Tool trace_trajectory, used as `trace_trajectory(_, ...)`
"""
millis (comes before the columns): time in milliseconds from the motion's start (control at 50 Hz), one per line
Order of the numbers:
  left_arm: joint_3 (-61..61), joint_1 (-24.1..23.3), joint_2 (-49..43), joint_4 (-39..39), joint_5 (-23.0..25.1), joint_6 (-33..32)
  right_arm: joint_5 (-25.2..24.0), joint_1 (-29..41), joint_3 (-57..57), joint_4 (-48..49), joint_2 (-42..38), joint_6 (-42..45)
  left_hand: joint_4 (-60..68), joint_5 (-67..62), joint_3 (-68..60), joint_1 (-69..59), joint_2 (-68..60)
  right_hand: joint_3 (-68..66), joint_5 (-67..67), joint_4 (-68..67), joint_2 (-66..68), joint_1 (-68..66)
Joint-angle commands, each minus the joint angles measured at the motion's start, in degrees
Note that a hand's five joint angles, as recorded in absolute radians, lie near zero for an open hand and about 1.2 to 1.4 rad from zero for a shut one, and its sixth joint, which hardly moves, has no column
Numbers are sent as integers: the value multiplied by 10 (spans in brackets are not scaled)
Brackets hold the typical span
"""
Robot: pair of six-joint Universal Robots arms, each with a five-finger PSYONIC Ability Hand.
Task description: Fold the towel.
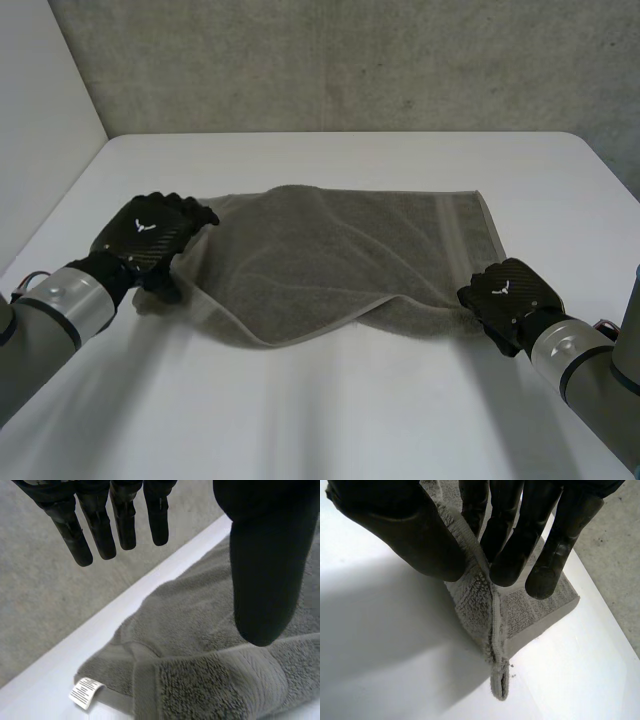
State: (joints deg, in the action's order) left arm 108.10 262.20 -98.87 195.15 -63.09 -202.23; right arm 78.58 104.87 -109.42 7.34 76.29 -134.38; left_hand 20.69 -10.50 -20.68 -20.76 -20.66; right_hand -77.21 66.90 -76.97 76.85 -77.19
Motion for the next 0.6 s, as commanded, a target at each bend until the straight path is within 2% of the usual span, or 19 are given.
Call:
trace_trajectory(20, -60, -8, -71, -81, -13, -56, 0, -1, -5, 4, -1, 0, 48, -50, -48, -48, -49, -28, 31, -30, 31, -28)
trace_trajectory(100, -77, -8, -92, -115, -41, -99, 0, -2, -4, 4, -3, 0, 50, -52, -50, -49, -50, -28, 31, -30, 31, -28)
trace_trajectory(140, -91, -9, -112, -134, -79, -135, 0, -2, -4, 4, -3, 0, 48, -50, -48, -48, -49, -28, 31, -30, 31, -28)
trace_trajectory(200, -102, -12, -129, -138, -105, -159, 0, -2, -4, 4, -4, 1, 48, -50, -48, -48, -49, -28, 31, -30, 31, -28)
trace_trajectory(280, -105, -14, -138, -137, -114, -169, 0, -2, -4, 4, -6, 1, 53, -55, -53, -53, -54, -28, 31, -30, 31, -28)
trace_trajectory(380, -110, -16, -144, -137, -114, -170, 1, -2, -4, 4, -7, 1, 168, -170, -168, -167, -168, -28, 31, -30, 31, -28)
trace_trajectory(420, -110, -21, -141, -140, -114, -167, 1, -2, -4, 4, -7, 2, 318, -320, -318, -318, -319, -28, 31, -30, 31, -28)
trace_trajectory(440, -110, -21, -141, -140, -114, -167, 1, -2, -4, 4, -7, 2, 319, -321, -319, -318, -319, -28, 31, -30, 31, -28)
trace_trajectory(480, -108, -35, -132, -143, -113, -164, 1, -4, -4, 4, -6, 2, 421, -423, -421, -421, -422, -28, 31, -30, 31, -28)
trace_trajectory(600, -98, -53, -104, -150, -113, -164, 0, -13, -4, 3, -4, 2, 432, -434, -432, -431, -432, -28, 31, -30, 31, -28)
